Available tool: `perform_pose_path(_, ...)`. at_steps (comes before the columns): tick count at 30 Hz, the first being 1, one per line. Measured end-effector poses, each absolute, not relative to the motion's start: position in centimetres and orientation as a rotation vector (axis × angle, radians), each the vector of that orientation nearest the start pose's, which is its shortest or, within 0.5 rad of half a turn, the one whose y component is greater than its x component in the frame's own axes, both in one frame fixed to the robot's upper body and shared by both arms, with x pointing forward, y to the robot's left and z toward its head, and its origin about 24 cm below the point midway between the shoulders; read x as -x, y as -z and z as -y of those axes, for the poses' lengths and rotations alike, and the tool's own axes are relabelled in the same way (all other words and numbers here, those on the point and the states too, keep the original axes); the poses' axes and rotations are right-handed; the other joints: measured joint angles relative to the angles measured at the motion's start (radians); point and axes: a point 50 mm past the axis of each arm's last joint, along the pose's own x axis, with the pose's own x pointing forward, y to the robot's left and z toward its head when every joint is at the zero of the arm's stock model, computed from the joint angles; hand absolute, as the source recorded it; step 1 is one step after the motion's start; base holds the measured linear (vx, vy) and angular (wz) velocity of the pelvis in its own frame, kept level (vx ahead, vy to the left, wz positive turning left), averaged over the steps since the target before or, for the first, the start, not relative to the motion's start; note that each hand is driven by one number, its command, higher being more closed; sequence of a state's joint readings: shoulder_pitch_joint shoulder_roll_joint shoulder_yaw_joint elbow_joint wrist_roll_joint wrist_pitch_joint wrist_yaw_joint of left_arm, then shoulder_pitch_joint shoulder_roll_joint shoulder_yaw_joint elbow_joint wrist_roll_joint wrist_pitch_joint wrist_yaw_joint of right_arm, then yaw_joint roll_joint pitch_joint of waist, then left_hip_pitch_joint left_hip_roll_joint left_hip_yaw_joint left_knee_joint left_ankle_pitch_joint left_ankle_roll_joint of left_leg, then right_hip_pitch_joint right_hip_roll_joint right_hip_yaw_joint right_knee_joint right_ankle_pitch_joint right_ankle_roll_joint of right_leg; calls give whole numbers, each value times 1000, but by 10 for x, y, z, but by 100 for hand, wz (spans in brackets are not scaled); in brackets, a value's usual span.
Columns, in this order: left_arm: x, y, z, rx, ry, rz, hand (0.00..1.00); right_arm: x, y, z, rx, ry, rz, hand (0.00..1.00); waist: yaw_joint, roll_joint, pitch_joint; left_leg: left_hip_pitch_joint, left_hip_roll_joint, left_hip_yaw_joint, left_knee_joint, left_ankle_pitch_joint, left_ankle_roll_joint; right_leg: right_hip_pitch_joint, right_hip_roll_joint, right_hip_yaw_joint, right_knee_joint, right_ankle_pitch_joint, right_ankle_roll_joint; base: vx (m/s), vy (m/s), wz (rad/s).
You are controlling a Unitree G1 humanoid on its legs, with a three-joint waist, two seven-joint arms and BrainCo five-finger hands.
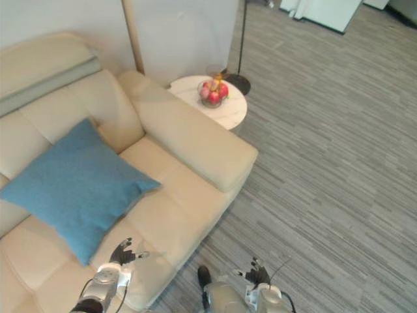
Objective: Pick up cushions and gather them together orderly.
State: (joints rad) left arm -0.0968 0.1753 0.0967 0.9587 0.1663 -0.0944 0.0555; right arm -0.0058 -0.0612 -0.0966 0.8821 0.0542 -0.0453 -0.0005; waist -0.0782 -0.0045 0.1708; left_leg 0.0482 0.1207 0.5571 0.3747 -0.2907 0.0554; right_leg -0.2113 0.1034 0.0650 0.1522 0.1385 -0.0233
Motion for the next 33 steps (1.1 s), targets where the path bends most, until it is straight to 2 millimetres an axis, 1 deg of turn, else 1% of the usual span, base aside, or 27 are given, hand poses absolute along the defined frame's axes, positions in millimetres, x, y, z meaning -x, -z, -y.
perform_pose_path(1, -187, 116, -225, -293, -125, -768, 0, -168, 129, 187, -23, 133, -818, 0, 11, 20, -5, -14, 17, -4, -13, -5, 29, 8, 9, 22, -55, 49, 55, -143, -55, -140)
perform_pose_path(2, -183, 118, -225, -280, -137, -775, 0, -183, 122, 191, 3, 127, -784, 0, 24, 60, 12, 30, 35, 10, -116, 16, -38, -23, -43, -155, 147, -110, -41, -39, -29, -104)
perform_pose_path(3, -184, 116, -228, -286, -142, -773, 0, -188, 119, 192, 8, 126, -766, 0, 11, 44, 11, 43, 17, 46, -132, 22, -51, -32, -175, -264, 328, -265, -9, 4, 6, -91)
perform_pose_path(4, -184, 116, -229, -285, -144, -774, 0, -188, 119, 192, 8, 127, -766, 0, 13, 37, 11, 43, 16, 56, -127, 22, -51, -30, -204, -282, 361, -287, -9, -3, -50, -58)
perform_pose_path(5, -178, 119, -232, -285, -155, -790, 0, -188, 119, 192, 8, 124, -769, 0, 26, 21, 11, 44, 22, 94, -100, 23, -53, -11, -280, -314, 409, -316, -5, -72, -185, -103)
perform_pose_path(6, -160, 127, -236, -285, -171, -852, 0, -189, 119, 190, 18, 113, -766, 0, 30, -3, 7, 51, 45, 131, -39, 24, -55, 39, -306, -282, 328, -315, 71, -83, -252, -125)
perform_pose_path(7, -153, 130, -238, -288, -175, -879, 0, -187, 119, 191, 31, 111, -770, 0, 30, -11, 8, 65, 59, 147, -23, 32, -68, 71, -281, -268, 277, -327, 91, -72, -400, -130)
perform_pose_path(8, -147, 135, -234, -276, -167, -908, 0, -183, 121, 194, 48, 111, -782, 0, 30, -1, 8, 75, 108, 151, 12, 37, -89, 140, -225, -257, 168, -320, 81, -23, -338, -78)
perform_pose_path(9, -146, 136, -232, -272, -162, -912, 0, -181, 122, 194, 48, 110, -787, 0, 30, 6, 8, 75, 124, 150, 26, 35, -96, 152, -209, -255, 146, -306, 71, -20, -329, -72)
perform_pose_path(11, -140, 141, -220, -260, -120, -930, 0, -160, 133, 199, 55, 123, -855, 0, 24, 15, 6, 78, 223, 137, 128, 48, -117, 208, -111, -206, 56, -261, 37, -18, -260, -74)
perform_pose_path(13, -139, 143, -209, -246, -94, -931, 0, -151, 138, 199, 55, 122, -894, 0, 32, 12, 8, 41, 245, -7, 211, 56, -99, 208, -62, -132, 53, -255, 19, -43, -222, -124)
perform_pose_path(14, -135, 145, -199, -222, -71, -940, 0, -146, 141, 205, 67, 131, -922, 0, 36, 6, 11, 25, 173, -195, 204, 22, -129, 191, -47, -62, 57, -256, 9, -49, -76, -153)
perform_pose_path(16, -136, 147, -188, -203, -42, -940, 0, -140, 143, 213, 79, 152, -948, 0, 37, 19, 21, 8, 70, -353, 184, -15, -148, 171, -22, 35, 69, -241, 3, -26, -10, -156)
perform_pose_path(17, -136, 147, -187, -201, -37, -938, 0, -137, 143, 215, 80, 156, -956, 0, 36, 22, 23, 5, 59, -372, 181, -24, -148, 170, -18, 52, 71, -238, 4, -30, 84, -152)
perform_pose_path(18, -138, 147, -185, -190, -25, -935, 0, -125, 147, 217, 82, 166, -990, 0, 37, 30, 27, -5, 20, -418, 154, -39, -142, 171, 8, 109, 73, -230, 6, -41, 110, -87)
perform_pose_path(19, -138, 146, -185, -189, -26, -935, 0, -123, 147, 218, 81, 167, -995, 0, 38, 33, 26, -8, 14, -428, 148, -42, -140, 170, 12, 119, 74, -230, 4, -127, 418, -234)
perform_pose_path(20, -139, 146, -183, -166, -41, -932, 0, -108, 150, 223, 37, 225, -1021, 0, 46, 62, 9, 7, -44, -447, 42, -110, -75, 103, 50, 246, 143, -224, 32, -112, 406, -206)
perform_pose_path(22, -133, 148, -179, -136, -55, -945, 0, -107, 148, 223, 33, 231, -1007, 0, 62, 64, 10, 27, -47, -390, 30, -107, -69, 87, 37, 219, 186, -238, 45, -21, 285, -135)
perform_pose_path(24, -134, 148, -178, -126, -62, -940, 0, -105, 147, 221, 28, 232, -991, 0, 50, 50, 6, 52, -48, -362, 31, -107, -69, 72, 41, 204, 188, -238, 47, 80, 92, -41)
perform_pose_path(25, -134, 147, -179, -111, -81, -933, 0, -111, 143, 221, 27, 229, -958, 0, 55, 47, 2, 56, -43, -323, 24, -111, -73, 33, 55, 152, 215, -210, 43, 61, 56, -112)
perform_pose_path(26, -131, 148, -182, -88, -116, -938, 0, -119, 139, 217, 16, 222, -910, 0, 75, 65, -1, 57, -5, -235, 2, -109, -79, -8, 39, 26, 230, -203, -1, 29, 32, -171)
perform_pose_path(27, -129, 147, -186, -101, -121, -937, 0, -128, 137, 211, -26, 231, -879, 0, 87, 38, -11, 69, -28, -175, -33, -99, -91, -53, -36, -155, 291, -242, -12, 40, -15, -184)
perform_pose_path(28, -129, 147, -189, -120, -111, -936, 0, -126, 141, 202, -75, 238, -894, 0, 75, 13, -12, 80, -49, -142, -58, -95, -92, -64, -103, -271, 310, -281, -26, 46, -56, -132)
perform_pose_path(29, -132, 146, -187, -124, -99, -935, 0, -124, 143, 195, -121, 247, -898, 0, 62, 9, -5, 87, -51, -126, -59, -95, -92, -64, -112, -299, 299, -300, -41, 119, -129, -82)
perform_pose_path(30, -132, 148, -185, -123, -88, -942, 0, -127, 141, 198, -142, 272, -880, 0, 45, 21, 0, 94, -39, -123, -59, -95, -92, -62, -96, -296, 289, -289, -31, 160, -170, -58)
perform_pose_path(32, -139, 147, -175, -117, -56, -932, 0, -136, 137, 206, -143, 291, -853, 0, 37, 60, 27, 123, -9, -106, -78, -94, -92, -78, -84, -311, 345, -309, 30, 152, -161, -46)
perform_pose_path(33, -142, 147, -169, -114, -41, -928, 0, -140, 135, 211, -144, 306, -840, 0, 30, 65, 47, 165, -7, -91, -108, -92, -97, -102, -126, -329, 422, -353, 27, 494, -521, -83)
